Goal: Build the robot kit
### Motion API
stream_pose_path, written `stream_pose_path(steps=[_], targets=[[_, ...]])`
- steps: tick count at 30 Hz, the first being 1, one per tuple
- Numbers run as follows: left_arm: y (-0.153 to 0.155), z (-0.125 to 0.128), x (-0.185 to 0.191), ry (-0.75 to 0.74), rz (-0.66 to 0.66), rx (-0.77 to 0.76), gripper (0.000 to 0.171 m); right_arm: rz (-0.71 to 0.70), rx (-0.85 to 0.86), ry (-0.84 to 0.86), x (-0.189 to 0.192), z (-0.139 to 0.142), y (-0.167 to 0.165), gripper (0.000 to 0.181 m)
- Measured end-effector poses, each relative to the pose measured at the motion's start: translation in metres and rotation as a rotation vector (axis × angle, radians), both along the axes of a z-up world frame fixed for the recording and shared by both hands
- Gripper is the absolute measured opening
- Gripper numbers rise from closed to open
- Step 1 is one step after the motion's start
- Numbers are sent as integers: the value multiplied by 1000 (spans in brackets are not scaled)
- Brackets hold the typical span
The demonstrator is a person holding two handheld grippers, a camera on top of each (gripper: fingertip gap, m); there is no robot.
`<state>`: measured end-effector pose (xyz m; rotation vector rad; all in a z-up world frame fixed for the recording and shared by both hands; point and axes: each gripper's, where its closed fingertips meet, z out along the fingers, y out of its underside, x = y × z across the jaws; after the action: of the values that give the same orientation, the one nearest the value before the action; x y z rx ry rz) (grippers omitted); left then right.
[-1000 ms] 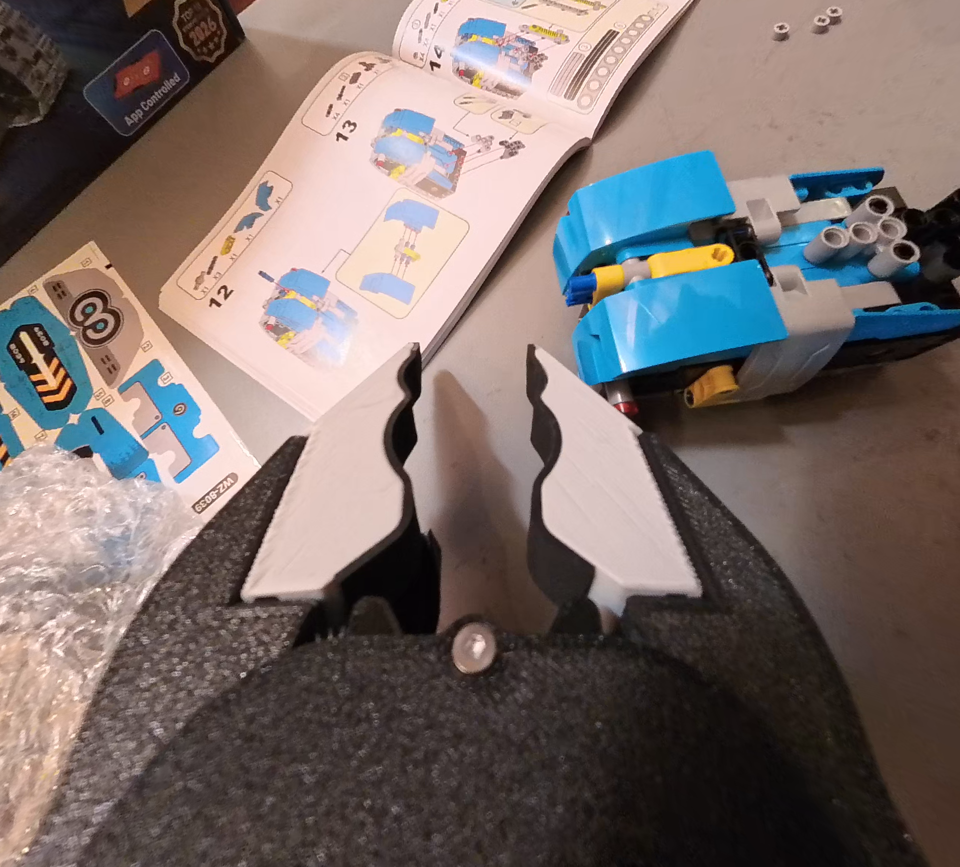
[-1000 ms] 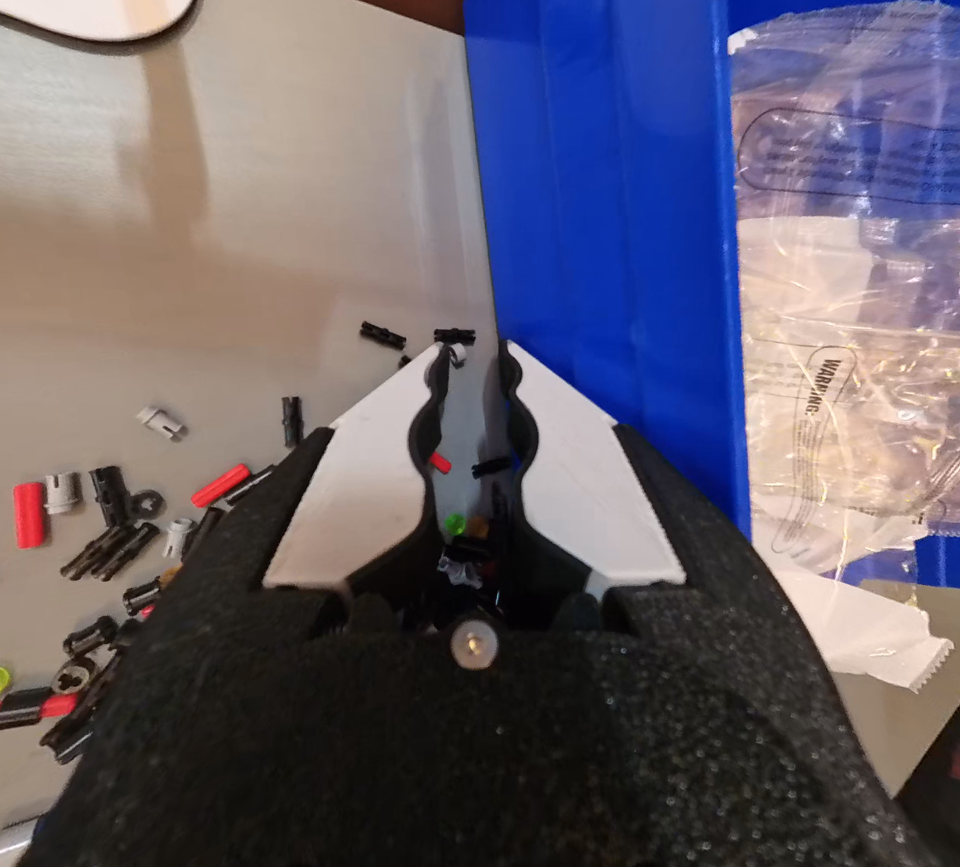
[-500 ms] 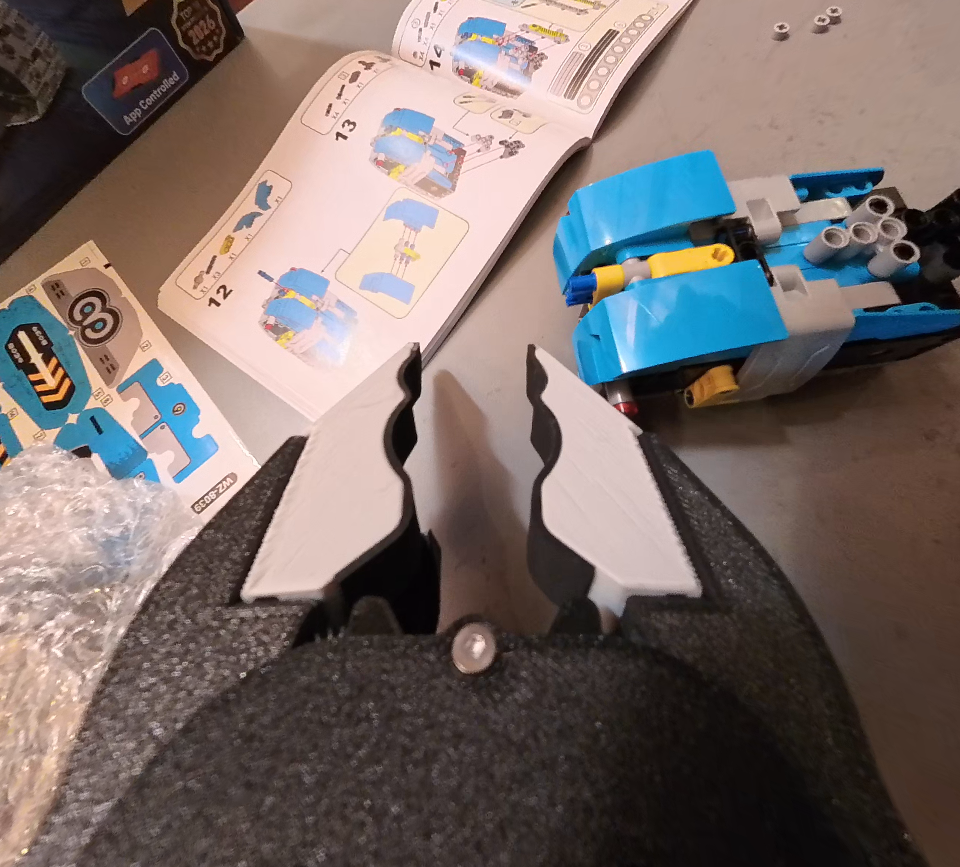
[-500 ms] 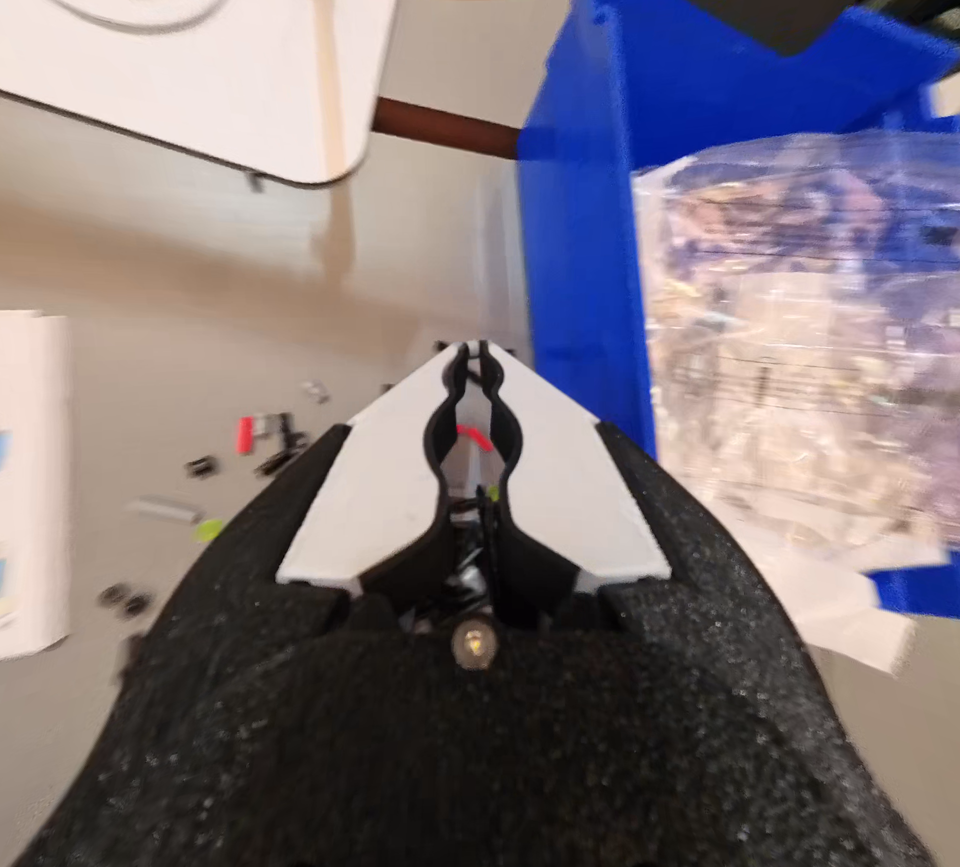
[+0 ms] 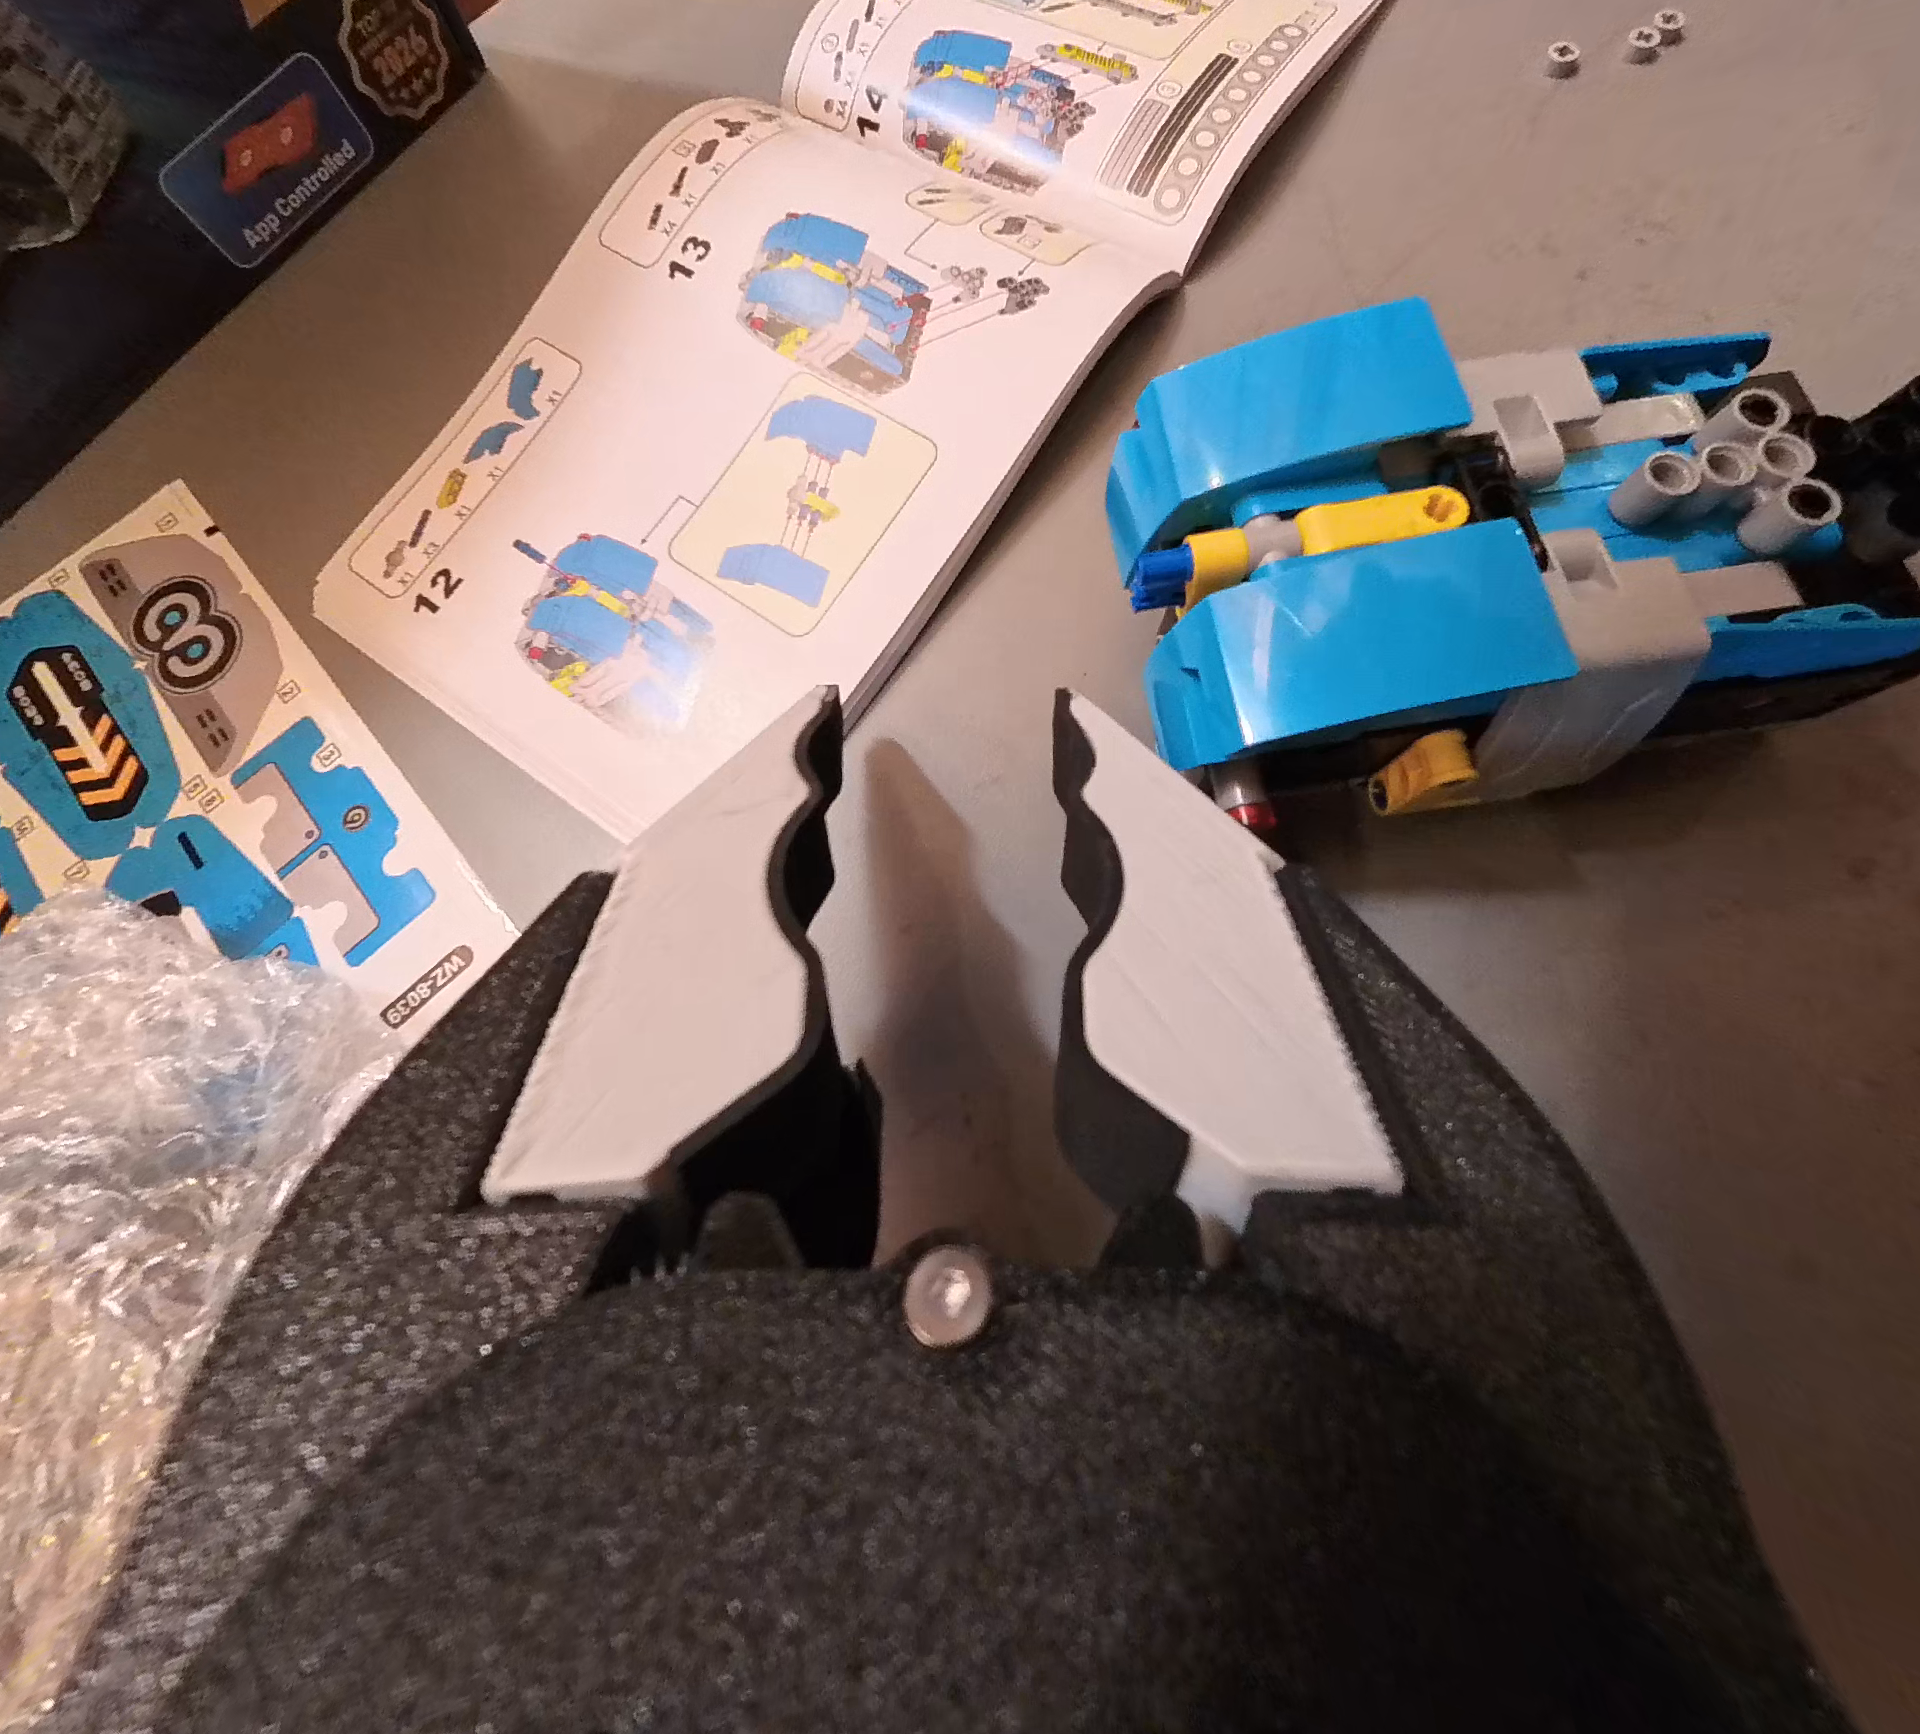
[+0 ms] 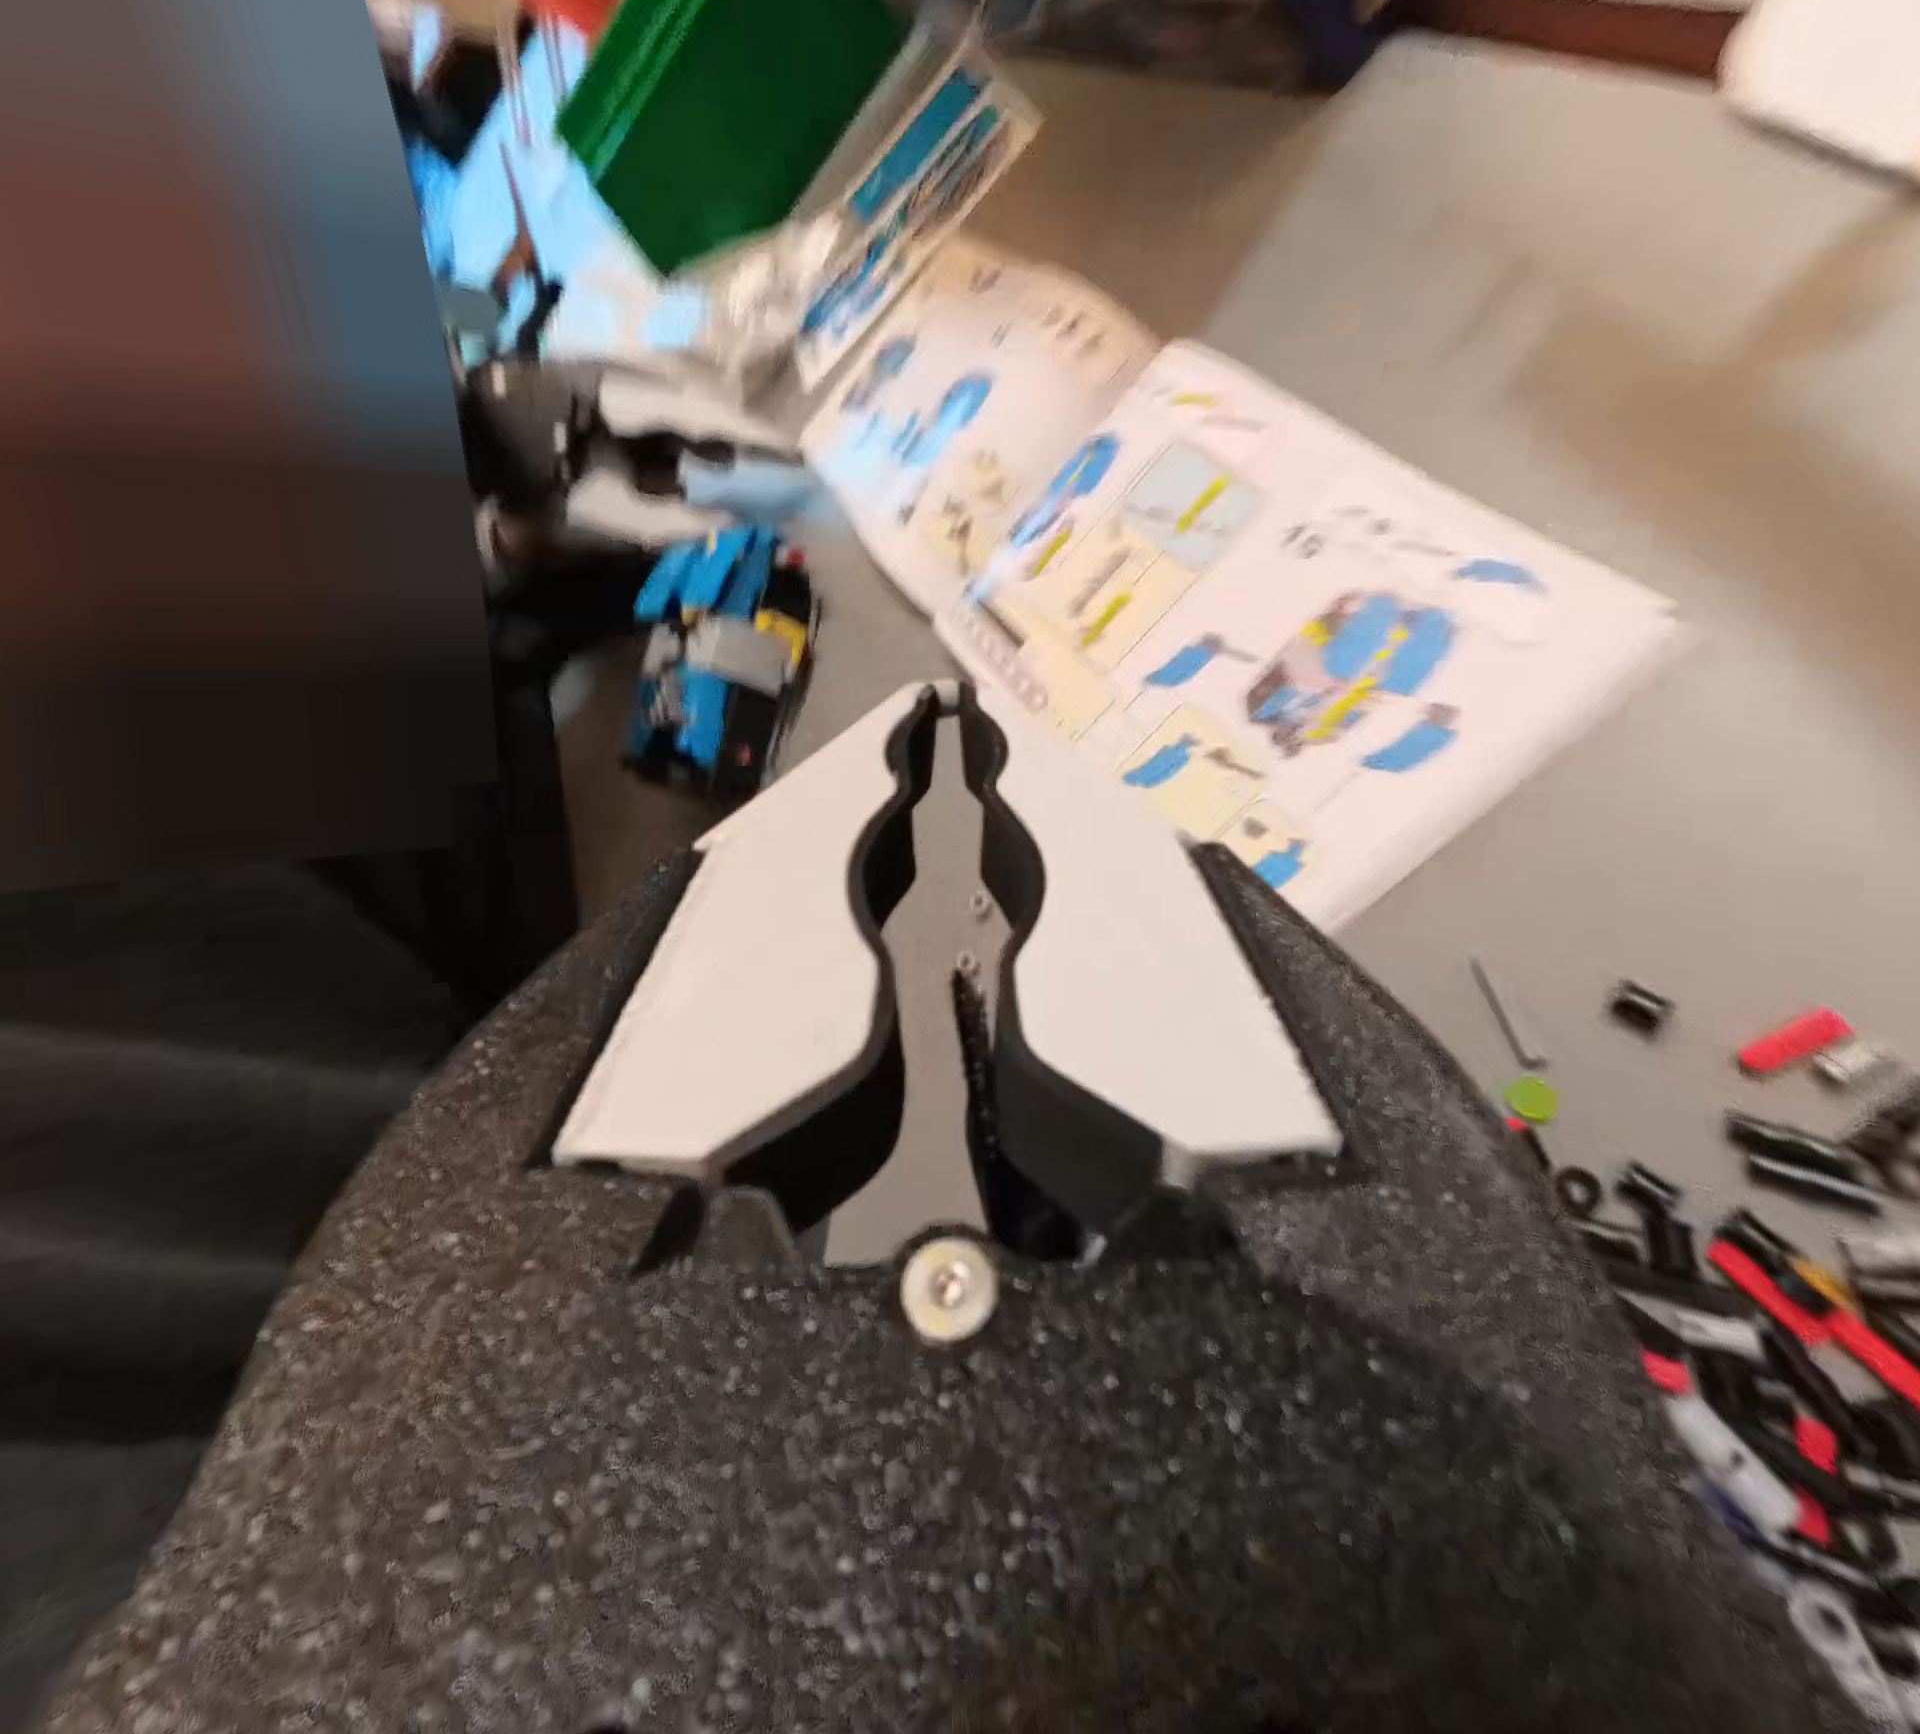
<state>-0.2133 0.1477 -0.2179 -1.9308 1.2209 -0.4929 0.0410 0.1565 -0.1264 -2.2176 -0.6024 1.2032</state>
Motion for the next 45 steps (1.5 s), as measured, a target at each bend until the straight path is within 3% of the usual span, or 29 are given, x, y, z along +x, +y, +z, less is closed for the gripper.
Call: stream_pose_path(steps=[4,7,14,27,31,35,38,42,45], targets=[[0,0,0,-1,-1,0,40,299,126,-392,-33,-54,-45,4],[0,0,0,0,-1,1,40,390,224,-600,-39,-78,-55,4],[0,0,0,1,-1,-2,40,404,131,-703,-20,-103,-61,4],[0,-1,0,6,-3,-4,40,381,19,-593,-18,-105,-66,5],[0,-1,0,6,-3,-3,41,349,50,-609,-13,-96,-61,23],[0,-2,0,8,-4,-5,41,111,167,-657,27,-56,-32,28],[-1,-3,0,16,-6,-7,41,-231,192,-701,87,-29,0,33],[0,-3,0,15,-2,-7,41,-550,106,-784,156,-47,24,35],[3,0,-1,-5,18,-11,41,-654,-59,-686,171,-71,31,38]])
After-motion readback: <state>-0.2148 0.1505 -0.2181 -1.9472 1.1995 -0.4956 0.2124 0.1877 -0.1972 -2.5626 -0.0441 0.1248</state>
